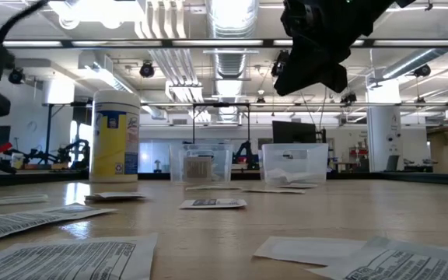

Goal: Pick & Place First Aid Supplies
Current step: Put the towelette pack into the left transparent bin

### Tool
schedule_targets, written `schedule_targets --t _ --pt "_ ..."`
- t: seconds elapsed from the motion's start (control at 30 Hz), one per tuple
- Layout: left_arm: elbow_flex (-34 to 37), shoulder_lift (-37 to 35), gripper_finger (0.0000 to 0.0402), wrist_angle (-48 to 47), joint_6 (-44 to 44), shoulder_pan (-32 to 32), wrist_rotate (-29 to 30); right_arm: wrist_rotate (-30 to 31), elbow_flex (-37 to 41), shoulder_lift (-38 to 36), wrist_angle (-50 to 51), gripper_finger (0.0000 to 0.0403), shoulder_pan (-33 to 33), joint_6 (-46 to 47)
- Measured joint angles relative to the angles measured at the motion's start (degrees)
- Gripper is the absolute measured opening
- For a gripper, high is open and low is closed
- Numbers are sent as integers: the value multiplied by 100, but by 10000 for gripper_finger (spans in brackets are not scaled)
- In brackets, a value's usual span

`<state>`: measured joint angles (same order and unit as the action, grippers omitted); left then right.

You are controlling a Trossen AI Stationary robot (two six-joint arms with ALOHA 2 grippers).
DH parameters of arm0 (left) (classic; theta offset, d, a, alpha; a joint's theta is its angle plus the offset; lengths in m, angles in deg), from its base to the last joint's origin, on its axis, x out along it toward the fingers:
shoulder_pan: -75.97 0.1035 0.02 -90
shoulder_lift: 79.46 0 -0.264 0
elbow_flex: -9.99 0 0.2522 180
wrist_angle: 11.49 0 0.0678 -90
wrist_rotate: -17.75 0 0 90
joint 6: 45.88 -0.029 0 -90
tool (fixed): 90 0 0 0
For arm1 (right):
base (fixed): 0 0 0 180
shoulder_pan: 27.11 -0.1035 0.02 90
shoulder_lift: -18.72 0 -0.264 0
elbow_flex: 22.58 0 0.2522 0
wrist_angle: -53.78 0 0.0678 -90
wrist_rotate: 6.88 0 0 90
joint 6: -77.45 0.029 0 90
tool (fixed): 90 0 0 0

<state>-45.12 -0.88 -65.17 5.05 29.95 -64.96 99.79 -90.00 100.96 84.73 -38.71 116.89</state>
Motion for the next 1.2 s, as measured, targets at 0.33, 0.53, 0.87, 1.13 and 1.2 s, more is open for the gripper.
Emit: schedule_targets --t 0.33,0.53,0.87,1.13,1.2 --pt "-4 -373 0 130 -22 15 1626 -6 -14 108 -748 56 -499 -14" --pt "-4 -284 0 370 -24 54 2972 -20 -13 460 -1283 56 -570 -85" --pt "-8 -48 0 1101 86 448 4957 -15 -349 1290 -1734 58 -556 -365" --pt "14 222 0 1629 120 1020 5613 -15 -1228 1850 -1753 106 -461 -1247" --pt "14 297 0 1669 119 1100 5717 -11 -1452 1950 -1716 120 -416 -1442"
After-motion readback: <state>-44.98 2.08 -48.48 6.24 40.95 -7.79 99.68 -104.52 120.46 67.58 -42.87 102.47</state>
